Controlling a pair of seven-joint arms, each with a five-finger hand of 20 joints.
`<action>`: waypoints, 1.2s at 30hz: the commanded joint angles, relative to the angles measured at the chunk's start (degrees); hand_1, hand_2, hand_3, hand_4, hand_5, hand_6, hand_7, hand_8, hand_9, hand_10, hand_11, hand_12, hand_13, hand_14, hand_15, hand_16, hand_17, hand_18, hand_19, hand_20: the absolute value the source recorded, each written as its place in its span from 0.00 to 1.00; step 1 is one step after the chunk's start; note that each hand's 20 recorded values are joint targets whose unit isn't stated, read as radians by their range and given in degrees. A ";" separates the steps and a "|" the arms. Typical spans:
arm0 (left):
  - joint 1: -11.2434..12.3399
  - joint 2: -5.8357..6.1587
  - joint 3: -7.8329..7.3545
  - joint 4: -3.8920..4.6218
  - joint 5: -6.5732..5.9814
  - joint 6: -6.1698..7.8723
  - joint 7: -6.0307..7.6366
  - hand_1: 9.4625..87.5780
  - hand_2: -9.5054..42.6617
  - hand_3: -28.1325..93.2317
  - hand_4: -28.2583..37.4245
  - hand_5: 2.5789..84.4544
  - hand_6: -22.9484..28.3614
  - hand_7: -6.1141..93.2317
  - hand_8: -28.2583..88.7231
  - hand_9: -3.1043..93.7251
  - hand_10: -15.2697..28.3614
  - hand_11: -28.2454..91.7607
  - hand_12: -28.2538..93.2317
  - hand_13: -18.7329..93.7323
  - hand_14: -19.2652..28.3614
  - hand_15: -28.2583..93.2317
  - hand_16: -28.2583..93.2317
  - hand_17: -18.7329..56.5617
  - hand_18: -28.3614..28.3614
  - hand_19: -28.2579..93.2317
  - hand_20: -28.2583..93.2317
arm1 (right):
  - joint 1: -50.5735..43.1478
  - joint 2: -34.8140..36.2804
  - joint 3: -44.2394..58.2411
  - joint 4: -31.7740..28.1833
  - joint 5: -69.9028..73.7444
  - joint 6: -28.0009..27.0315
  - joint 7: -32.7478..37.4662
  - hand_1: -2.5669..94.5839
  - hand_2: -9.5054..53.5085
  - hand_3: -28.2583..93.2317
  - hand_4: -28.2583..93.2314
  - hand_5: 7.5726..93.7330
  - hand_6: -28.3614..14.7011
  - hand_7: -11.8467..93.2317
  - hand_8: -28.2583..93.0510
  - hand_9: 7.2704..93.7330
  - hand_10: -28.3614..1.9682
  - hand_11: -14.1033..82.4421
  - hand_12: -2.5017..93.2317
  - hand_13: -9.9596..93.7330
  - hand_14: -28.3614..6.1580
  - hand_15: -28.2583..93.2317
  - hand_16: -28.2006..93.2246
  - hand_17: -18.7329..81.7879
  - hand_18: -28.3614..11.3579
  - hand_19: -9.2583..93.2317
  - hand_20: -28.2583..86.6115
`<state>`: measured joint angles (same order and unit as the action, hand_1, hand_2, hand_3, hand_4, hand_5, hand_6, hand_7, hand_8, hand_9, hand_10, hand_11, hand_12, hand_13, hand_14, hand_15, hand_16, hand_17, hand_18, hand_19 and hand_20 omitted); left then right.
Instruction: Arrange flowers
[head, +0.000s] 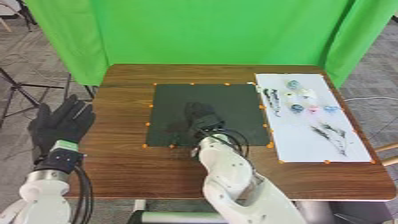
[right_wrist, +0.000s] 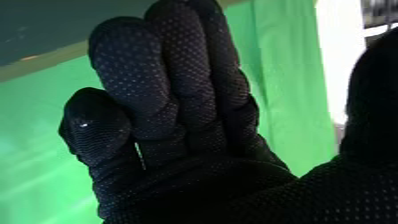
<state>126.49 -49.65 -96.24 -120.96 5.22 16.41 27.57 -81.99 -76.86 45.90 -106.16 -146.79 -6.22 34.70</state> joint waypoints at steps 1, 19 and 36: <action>2.80 -0.62 -2.06 -1.36 -0.14 -1.94 1.82 0.23 0.51 0.83 0.00 0.54 0.60 0.24 0.15 0.47 0.69 0.46 0.32 0.45 0.74 0.64 0.16 0.21 0.73 0.55 0.31 | -2.96 6.09 6.08 -5.20 -0.19 6.73 0.51 0.18 0.00 0.76 0.01 0.69 0.48 0.47 0.15 0.80 0.37 0.50 0.32 0.82 0.44 0.70 0.48 0.68 0.12 1.00 0.67; 7.17 -0.12 -4.67 -3.34 -2.47 -1.53 7.89 0.22 0.51 0.83 0.00 0.54 0.60 0.24 0.15 0.47 0.69 0.46 0.32 0.45 0.74 0.63 0.16 0.21 0.73 0.55 0.32 | -23.65 21.14 34.69 -12.51 -1.55 8.62 15.14 0.27 0.00 0.82 0.01 0.56 0.35 0.23 0.17 0.54 0.21 0.28 0.19 0.70 0.35 0.72 0.41 0.61 0.08 1.00 0.55; 7.15 -0.13 -4.26 -3.37 -2.53 -1.84 8.01 0.22 0.51 0.83 0.00 0.54 0.60 0.24 0.15 0.47 0.69 0.46 0.32 0.45 0.74 0.63 0.16 0.21 0.73 0.55 0.32 | -29.19 18.76 42.42 -9.93 2.98 0.09 20.39 0.32 0.00 0.83 0.00 0.55 0.28 0.17 0.17 0.52 0.16 0.26 0.18 0.68 0.33 0.73 0.40 0.61 0.06 1.00 0.57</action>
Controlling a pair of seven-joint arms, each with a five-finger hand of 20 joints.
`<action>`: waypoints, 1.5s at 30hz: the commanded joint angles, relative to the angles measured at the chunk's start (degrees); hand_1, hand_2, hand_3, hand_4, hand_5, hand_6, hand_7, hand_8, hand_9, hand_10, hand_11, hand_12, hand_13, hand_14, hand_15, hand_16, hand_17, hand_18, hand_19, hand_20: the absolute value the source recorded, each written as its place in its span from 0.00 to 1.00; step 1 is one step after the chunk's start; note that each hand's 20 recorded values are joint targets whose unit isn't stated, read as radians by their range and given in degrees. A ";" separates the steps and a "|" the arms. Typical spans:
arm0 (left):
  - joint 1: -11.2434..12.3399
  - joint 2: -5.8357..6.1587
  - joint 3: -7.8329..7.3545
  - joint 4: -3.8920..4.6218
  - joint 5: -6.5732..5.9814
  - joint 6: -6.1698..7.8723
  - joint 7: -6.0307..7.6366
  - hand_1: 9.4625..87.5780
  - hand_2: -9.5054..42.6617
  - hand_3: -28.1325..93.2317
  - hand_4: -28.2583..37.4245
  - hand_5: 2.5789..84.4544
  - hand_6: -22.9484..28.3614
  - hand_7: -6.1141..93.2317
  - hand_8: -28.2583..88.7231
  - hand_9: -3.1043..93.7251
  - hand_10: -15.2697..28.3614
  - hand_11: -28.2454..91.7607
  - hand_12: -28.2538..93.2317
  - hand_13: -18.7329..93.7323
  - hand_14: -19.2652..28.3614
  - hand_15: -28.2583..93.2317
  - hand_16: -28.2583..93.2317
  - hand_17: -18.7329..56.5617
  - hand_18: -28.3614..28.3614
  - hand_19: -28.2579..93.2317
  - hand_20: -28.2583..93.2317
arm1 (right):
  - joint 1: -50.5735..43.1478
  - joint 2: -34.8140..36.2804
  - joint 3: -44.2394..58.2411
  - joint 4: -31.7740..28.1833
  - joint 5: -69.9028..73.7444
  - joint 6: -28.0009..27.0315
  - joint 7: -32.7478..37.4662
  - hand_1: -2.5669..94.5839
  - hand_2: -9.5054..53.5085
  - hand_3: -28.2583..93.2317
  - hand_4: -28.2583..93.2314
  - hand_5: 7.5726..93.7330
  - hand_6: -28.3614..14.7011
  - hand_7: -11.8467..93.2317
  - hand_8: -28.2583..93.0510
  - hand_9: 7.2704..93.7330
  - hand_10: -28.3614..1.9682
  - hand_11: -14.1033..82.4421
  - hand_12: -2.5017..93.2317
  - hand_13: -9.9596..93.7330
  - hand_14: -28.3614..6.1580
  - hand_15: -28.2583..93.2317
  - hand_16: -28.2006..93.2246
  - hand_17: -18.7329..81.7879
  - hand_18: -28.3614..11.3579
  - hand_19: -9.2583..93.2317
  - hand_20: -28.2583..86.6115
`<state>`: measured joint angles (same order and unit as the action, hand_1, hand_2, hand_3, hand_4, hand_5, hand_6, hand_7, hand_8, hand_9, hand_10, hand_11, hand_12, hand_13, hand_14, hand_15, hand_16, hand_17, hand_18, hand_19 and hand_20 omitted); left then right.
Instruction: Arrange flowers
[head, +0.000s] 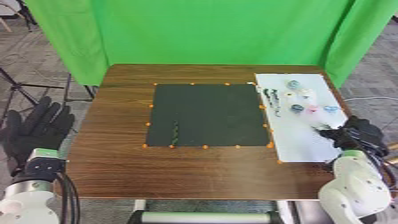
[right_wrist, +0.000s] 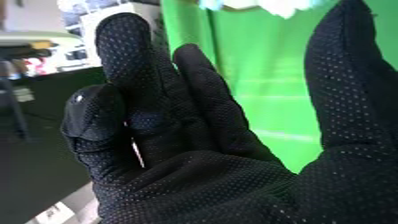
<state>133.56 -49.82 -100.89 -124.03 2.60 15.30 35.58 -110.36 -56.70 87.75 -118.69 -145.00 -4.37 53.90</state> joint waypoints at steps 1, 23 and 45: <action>0.11 0.12 0.59 -0.24 -0.24 -0.87 0.60 0.22 0.51 0.83 0.00 0.54 0.60 0.24 0.15 0.47 0.69 0.46 0.32 0.45 0.74 0.63 0.16 0.21 0.73 0.55 0.32 | -0.60 -1.81 0.85 3.26 1.24 -1.57 0.78 0.33 0.00 0.84 0.00 0.55 0.28 0.17 0.17 0.52 0.16 0.26 0.18 0.68 0.33 0.73 0.40 0.61 0.07 1.00 0.57; -0.50 0.17 1.68 0.37 -1.81 -2.26 0.25 0.23 0.46 0.84 0.00 0.54 0.60 0.24 0.15 0.47 0.69 0.46 0.33 0.45 0.74 0.63 0.16 0.21 0.74 0.54 0.32 | -0.98 -2.53 2.45 9.03 7.39 9.71 -2.90 0.55 0.05 0.83 0.00 0.70 0.60 0.56 0.35 0.81 0.53 0.47 0.43 0.81 0.51 0.72 0.46 0.62 0.16 1.00 0.54; -0.48 0.05 2.06 0.31 -2.09 -2.43 -0.68 0.23 0.46 0.84 0.00 0.54 0.60 0.24 0.15 0.47 0.69 0.46 0.33 0.45 0.74 0.63 0.16 0.20 0.74 0.55 0.33 | 10.26 3.51 -14.08 -1.51 10.58 23.77 -8.75 0.52 0.05 0.86 0.04 0.70 0.62 0.61 0.36 0.82 0.53 0.53 0.48 0.83 0.53 0.75 0.48 0.66 0.18 1.00 0.61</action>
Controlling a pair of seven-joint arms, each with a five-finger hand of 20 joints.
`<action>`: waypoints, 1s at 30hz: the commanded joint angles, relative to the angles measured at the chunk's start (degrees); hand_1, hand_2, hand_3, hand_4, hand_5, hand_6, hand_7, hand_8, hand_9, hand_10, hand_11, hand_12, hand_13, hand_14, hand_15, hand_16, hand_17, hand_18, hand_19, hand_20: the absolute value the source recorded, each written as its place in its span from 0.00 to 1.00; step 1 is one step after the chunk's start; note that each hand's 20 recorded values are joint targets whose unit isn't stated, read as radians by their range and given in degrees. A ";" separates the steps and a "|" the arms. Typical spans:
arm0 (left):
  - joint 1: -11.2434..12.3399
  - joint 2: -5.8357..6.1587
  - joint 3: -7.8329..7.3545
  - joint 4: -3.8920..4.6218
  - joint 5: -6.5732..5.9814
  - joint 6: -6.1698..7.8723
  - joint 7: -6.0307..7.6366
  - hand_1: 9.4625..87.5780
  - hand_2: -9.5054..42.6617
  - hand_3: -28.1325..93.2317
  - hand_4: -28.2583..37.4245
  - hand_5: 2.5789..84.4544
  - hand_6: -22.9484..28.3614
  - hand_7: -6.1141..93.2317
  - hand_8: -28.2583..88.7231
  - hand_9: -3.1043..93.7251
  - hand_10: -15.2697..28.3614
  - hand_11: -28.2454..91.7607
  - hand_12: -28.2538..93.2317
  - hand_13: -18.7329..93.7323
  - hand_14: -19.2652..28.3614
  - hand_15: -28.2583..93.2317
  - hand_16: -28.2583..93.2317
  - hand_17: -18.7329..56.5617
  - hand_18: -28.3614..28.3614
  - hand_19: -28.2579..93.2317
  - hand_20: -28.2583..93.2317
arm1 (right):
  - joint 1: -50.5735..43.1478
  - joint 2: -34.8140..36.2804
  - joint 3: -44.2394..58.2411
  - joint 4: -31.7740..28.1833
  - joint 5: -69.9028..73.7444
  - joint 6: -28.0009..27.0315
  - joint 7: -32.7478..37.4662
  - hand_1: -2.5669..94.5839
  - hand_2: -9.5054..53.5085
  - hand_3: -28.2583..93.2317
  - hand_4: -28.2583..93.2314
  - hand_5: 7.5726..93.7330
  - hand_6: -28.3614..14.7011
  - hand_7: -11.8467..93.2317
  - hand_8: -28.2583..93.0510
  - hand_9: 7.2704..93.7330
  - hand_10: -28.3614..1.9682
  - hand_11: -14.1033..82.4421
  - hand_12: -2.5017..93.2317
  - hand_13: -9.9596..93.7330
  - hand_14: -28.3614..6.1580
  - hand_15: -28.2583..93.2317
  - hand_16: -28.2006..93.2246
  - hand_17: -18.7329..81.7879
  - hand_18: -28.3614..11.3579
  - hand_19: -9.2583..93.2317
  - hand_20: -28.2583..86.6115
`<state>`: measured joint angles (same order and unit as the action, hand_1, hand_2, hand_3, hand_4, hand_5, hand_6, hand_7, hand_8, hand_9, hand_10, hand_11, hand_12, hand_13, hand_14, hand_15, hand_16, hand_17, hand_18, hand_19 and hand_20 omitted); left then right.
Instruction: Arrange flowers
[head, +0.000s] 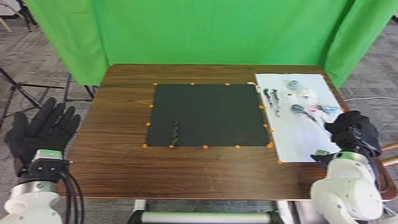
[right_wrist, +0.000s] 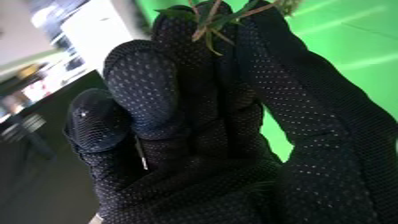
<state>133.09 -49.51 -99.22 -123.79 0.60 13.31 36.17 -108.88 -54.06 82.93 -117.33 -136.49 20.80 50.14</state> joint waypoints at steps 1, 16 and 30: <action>-0.02 -0.30 0.45 0.09 0.05 -0.52 -1.22 0.23 0.46 0.84 0.00 0.54 0.59 0.24 0.15 0.47 0.69 0.46 0.33 0.45 0.74 0.63 0.16 0.20 0.74 0.55 0.33 | 10.23 0.54 -10.97 -3.44 3.24 -2.72 -6.04 0.52 0.05 0.86 0.04 0.70 0.62 0.61 0.36 0.82 0.53 0.53 0.48 0.83 0.53 0.75 0.48 0.66 0.18 1.00 0.61; -2.04 -0.85 1.07 1.84 2.58 -2.41 -5.86 0.23 0.46 0.84 0.00 0.53 0.59 0.23 0.16 0.46 0.68 0.45 0.33 0.45 0.73 0.63 0.17 0.20 0.75 0.55 0.33 | 26.96 -11.24 -31.71 9.23 -0.25 -10.92 -6.18 0.52 0.05 0.86 0.05 0.70 0.61 0.61 0.36 0.82 0.52 0.53 0.47 0.83 0.52 0.76 0.48 0.67 0.16 1.00 0.61; -2.96 -0.70 1.50 2.22 1.85 -2.07 -6.87 0.23 0.46 0.84 0.00 0.52 0.59 0.23 0.16 0.46 0.68 0.45 0.33 0.44 0.73 0.63 0.17 0.19 0.75 0.54 0.33 | 27.32 -17.22 -34.87 14.04 -3.53 -21.72 -3.62 0.54 0.03 0.85 0.05 0.73 0.58 0.57 0.37 0.84 0.49 0.53 0.47 0.84 0.49 0.75 0.48 0.68 0.11 1.00 0.62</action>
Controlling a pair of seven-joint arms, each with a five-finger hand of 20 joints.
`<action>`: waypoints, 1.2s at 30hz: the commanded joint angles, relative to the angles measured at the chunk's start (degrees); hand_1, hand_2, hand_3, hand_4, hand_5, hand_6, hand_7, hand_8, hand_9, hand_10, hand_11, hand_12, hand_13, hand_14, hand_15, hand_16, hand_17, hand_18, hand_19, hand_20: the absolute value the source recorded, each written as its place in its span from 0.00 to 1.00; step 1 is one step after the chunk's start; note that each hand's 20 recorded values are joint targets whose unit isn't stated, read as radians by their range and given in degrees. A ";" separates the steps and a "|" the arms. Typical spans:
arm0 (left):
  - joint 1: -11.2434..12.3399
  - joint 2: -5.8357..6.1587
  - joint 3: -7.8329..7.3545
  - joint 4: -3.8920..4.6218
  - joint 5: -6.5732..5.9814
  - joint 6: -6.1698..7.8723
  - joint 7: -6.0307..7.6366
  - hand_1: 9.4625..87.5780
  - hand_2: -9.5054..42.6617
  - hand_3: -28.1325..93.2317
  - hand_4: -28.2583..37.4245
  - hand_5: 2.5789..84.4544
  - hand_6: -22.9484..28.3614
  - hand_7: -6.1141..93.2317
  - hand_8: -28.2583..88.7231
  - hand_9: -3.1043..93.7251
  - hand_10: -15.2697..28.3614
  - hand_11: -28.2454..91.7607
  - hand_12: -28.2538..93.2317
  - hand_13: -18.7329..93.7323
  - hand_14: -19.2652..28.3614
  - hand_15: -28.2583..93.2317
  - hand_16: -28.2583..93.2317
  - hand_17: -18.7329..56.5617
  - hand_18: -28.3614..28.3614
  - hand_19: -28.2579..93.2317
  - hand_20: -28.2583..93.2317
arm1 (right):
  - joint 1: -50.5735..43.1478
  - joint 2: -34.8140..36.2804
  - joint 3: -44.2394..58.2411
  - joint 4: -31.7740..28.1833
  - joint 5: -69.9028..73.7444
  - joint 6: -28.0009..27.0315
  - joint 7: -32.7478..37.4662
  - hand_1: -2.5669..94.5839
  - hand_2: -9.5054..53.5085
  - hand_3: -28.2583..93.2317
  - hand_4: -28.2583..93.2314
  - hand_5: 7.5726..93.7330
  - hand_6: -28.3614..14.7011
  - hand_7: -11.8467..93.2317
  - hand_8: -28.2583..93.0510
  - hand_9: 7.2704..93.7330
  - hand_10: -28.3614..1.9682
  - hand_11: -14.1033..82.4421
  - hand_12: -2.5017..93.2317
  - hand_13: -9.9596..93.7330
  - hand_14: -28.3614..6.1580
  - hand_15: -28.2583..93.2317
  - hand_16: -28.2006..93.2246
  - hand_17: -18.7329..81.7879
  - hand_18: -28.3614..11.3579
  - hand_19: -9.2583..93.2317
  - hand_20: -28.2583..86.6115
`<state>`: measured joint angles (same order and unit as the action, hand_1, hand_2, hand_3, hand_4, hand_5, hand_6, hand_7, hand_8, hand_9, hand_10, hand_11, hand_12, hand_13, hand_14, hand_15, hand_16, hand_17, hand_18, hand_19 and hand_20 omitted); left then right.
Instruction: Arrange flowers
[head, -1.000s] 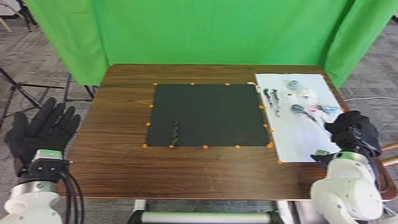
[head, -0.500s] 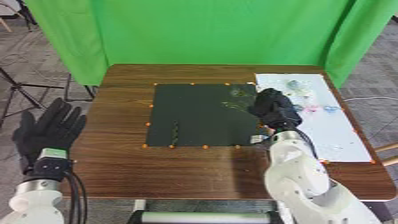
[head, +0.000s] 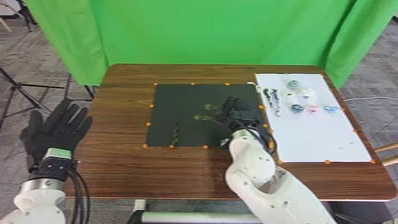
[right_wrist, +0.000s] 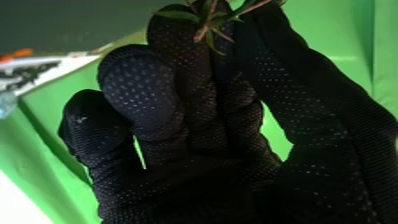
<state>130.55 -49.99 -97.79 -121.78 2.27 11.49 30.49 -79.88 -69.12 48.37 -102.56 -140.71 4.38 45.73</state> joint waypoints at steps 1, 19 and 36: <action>-0.64 -0.26 0.26 0.23 0.09 -0.09 -1.35 0.23 0.46 0.84 0.00 0.52 0.59 0.23 0.16 0.46 0.68 0.45 0.33 0.44 0.73 0.63 0.17 0.19 0.75 0.54 0.33 | -1.93 -2.53 -0.32 -0.53 0.36 -6.01 0.54 0.54 0.02 0.85 0.05 0.73 0.58 0.57 0.37 0.84 0.49 0.52 0.47 0.84 0.48 0.75 0.48 0.68 0.11 1.00 0.63; -0.66 -0.08 0.78 0.20 0.30 0.04 -1.85 0.24 0.46 0.84 0.00 0.52 0.59 0.23 0.16 0.46 0.68 0.46 0.33 0.45 0.74 0.63 0.17 0.19 0.75 0.54 0.33 | -4.78 -3.86 1.00 -4.72 3.76 -10.39 -1.87 0.43 0.04 0.84 0.06 0.77 0.52 0.36 0.30 0.92 0.42 0.47 0.30 0.92 0.56 0.68 0.47 0.73 0.11 1.00 0.62; -0.46 -0.10 0.52 -0.02 0.90 0.39 -2.18 0.23 0.47 0.84 0.00 0.52 0.59 0.23 0.16 0.46 0.68 0.46 0.33 0.45 0.74 0.63 0.17 0.19 0.75 0.54 0.33 | -5.04 -2.68 1.26 -6.89 2.16 -11.08 -1.03 0.39 0.11 0.84 0.08 0.81 0.54 0.35 0.20 0.96 0.43 0.42 0.29 0.96 0.58 0.62 0.50 0.74 0.10 1.00 0.61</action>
<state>129.36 -49.94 -96.88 -121.49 2.44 11.64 28.91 -84.66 -72.57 49.54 -107.81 -136.79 -6.87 43.51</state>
